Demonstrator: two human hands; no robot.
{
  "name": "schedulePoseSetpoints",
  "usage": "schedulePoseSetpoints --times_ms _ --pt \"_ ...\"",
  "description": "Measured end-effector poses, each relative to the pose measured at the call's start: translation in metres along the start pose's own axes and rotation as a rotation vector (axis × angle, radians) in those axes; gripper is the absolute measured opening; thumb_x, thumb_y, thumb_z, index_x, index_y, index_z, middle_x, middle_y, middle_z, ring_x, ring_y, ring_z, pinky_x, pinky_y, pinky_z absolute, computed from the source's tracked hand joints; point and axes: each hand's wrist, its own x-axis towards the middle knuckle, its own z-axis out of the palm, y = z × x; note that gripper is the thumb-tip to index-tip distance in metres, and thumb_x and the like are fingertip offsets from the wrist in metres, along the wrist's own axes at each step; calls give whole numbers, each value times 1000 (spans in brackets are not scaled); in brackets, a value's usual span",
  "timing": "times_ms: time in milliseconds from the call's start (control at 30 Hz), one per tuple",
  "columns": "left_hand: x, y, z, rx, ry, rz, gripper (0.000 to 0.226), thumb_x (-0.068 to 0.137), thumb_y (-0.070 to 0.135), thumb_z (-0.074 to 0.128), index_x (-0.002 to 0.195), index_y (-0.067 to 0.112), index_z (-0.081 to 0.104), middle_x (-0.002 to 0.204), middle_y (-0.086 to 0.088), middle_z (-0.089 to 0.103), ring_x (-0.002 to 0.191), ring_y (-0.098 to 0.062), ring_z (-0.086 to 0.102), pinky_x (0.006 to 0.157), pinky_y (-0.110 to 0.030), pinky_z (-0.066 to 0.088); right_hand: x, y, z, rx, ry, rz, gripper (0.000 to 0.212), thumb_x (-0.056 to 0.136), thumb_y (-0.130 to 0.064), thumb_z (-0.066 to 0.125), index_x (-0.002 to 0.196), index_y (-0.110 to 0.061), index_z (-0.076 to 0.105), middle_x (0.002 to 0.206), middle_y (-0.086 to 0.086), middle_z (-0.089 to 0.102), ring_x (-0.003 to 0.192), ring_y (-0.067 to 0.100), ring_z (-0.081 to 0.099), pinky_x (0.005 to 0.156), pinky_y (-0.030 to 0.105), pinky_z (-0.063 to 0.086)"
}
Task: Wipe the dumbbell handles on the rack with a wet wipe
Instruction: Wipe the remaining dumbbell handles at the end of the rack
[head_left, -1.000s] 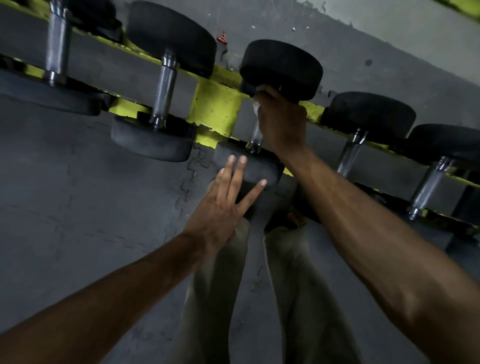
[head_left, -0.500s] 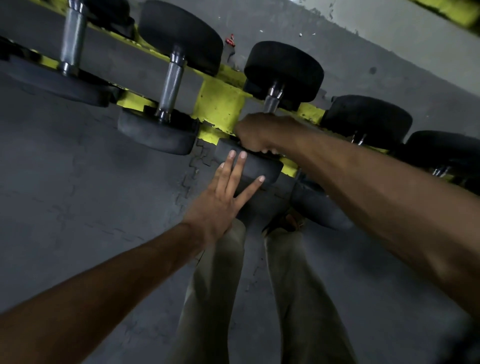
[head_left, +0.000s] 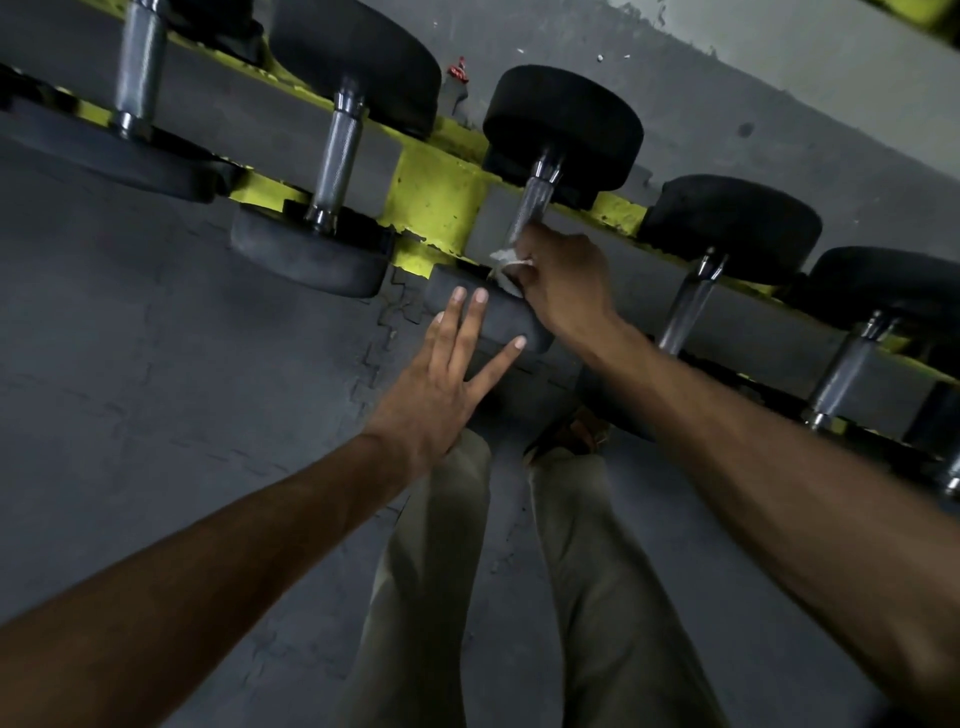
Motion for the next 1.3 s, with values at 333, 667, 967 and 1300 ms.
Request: schedulePoseSetpoints --times_ms 333,667,967,1300 --pt "1 3 8 -5 29 -2 89 103 19 39 160 13 -29 156 -47 -27 151 -62 -15 127 -59 15 56 0 11 1599 -24 696 8 81 -3 56 83 -9 60 81 11 65 69 21 65 64 29 52" --pt "-2 3 0 5 37 8 79 98 8 21 161 13 -28 157 -47 -26 151 -63 -13 128 -61 12 41 17 21 1381 -218 723 25 100 -7 44 98 -6 68 101 21 73 81 29 71 71 35 58" --pt "-1 3 5 -63 96 -15 75 101 13 20 164 14 -21 159 -46 -23 152 -62 -9 126 -60 17 44 12 20 1203 -226 718 19 84 -7 51 85 -8 70 88 12 70 77 27 66 65 26 47" --pt "1 3 8 -83 139 -21 71 104 17 22 166 12 -14 161 -47 -15 153 -62 -1 125 -60 22 11 -1 13 329 -42 502 17 84 -29 68 81 -13 71 80 4 70 81 21 68 63 27 39"
